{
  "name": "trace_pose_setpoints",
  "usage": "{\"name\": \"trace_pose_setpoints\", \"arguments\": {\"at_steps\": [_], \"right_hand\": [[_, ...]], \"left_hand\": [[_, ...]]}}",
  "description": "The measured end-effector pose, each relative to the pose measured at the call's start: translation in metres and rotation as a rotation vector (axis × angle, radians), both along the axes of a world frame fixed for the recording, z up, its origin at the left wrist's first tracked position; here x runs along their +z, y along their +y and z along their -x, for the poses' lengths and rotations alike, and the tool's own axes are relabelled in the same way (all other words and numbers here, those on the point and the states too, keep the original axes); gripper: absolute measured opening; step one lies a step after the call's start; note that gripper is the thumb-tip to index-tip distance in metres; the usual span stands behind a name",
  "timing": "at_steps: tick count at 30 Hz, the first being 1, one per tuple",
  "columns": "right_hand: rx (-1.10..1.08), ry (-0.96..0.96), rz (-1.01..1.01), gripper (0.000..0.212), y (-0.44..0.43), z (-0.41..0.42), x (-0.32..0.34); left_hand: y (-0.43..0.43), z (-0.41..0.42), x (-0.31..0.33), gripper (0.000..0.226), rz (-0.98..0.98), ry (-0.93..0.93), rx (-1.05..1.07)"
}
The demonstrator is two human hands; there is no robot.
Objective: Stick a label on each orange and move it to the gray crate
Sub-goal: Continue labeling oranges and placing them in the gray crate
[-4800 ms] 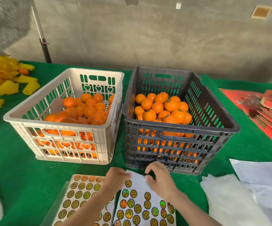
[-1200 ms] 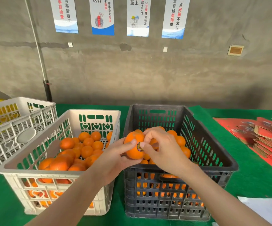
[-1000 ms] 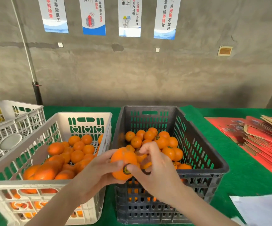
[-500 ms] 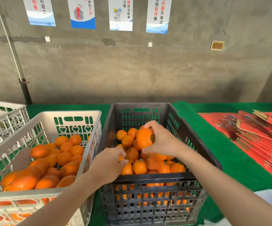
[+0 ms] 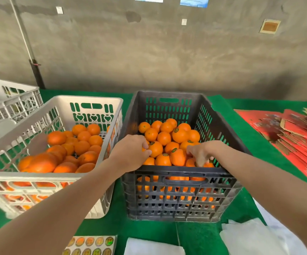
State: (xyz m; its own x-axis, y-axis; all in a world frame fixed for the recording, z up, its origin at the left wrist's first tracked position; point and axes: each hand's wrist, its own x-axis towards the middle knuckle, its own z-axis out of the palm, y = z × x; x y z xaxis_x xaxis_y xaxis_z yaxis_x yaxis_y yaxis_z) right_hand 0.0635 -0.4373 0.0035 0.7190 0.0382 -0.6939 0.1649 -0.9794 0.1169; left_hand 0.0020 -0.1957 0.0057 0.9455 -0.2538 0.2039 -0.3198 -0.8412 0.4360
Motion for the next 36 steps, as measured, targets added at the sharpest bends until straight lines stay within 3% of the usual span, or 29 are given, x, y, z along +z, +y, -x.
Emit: {"name": "trace_pose_setpoints", "arguments": {"at_steps": [1, 3, 5, 6, 7, 9, 12, 14, 17, 20, 23, 25, 27, 29, 32, 34, 36], "right_hand": [[0.007, -0.095, -0.013, 0.084, 0.001, 0.004, 0.008], [0.012, -0.522, -0.223, 0.069, 0.008, 0.015, 0.028], [0.042, -1.109, -0.757, 0.034, 0.024, 0.049, 0.039], [0.084, -1.309, -1.079, 0.019, 0.036, 0.074, 0.039], [0.155, -1.349, -1.336, 0.013, 0.05, 0.102, 0.031], [0.323, -1.128, -1.468, 0.022, 0.076, 0.156, -0.007], [0.349, -0.538, -0.975, 0.033, 0.092, 0.194, -0.089], [0.166, -0.31, -0.658, 0.04, 0.086, 0.189, -0.129], [0.044, -0.19, -0.43, 0.054, 0.08, 0.18, -0.16], [-0.008, -0.201, -0.478, 0.048, 0.084, 0.177, -0.175], [-0.042, -0.242, -0.565, 0.037, 0.084, 0.178, -0.178], [-0.069, -0.268, -0.634, 0.028, 0.082, 0.177, -0.174], [-0.081, -0.307, -0.748, 0.013, 0.08, 0.177, -0.167], [-0.095, -0.311, -0.916, 0.021, 0.08, 0.178, -0.153], [-0.112, -0.309, -1.089, 0.018, 0.08, 0.181, -0.133], [-0.116, -0.343, -1.095, 0.008, 0.082, 0.184, -0.127], [-0.092, -0.551, -0.997, 0.009, 0.082, 0.191, -0.129]], "left_hand": [[0.0, 0.0, 0.001, 0.012, 0.01, -0.012, 0.001], [0.0, 0.001, 0.001, 0.013, 0.036, -0.046, -0.003], [0.0, 0.004, 0.002, 0.013, 0.061, -0.074, 0.003], [0.0, 0.005, 0.002, 0.012, 0.071, -0.085, 0.009], [0.0, 0.007, 0.003, 0.012, 0.08, -0.096, 0.02], [0.0, 0.012, 0.004, 0.013, 0.094, -0.121, 0.051], [0.001, 0.026, 0.005, 0.021, 0.107, -0.194, 0.066], [0.003, 0.035, 0.002, 0.028, 0.092, -0.228, 0.026], [0.002, 0.044, -0.002, 0.035, 0.036, -0.232, -0.003], [0.002, 0.053, -0.01, 0.029, 0.191, -0.273, 0.027], [0.011, 0.076, -0.033, 0.04, 0.325, -0.477, 0.057], [0.021, 0.098, -0.064, 0.043, 0.374, -0.507, 0.107], [0.028, 0.12, -0.094, 0.05, 0.474, -0.239, 0.179], [0.028, 0.135, -0.116, 0.053, 0.596, 0.202, 0.282], [0.031, 0.141, -0.134, 0.027, 0.805, 0.762, 0.311], [0.032, 0.142, -0.14, 0.031, 0.874, 0.967, 0.286], [0.031, 0.144, -0.141, 0.026, 0.956, 1.043, 0.282]]}}
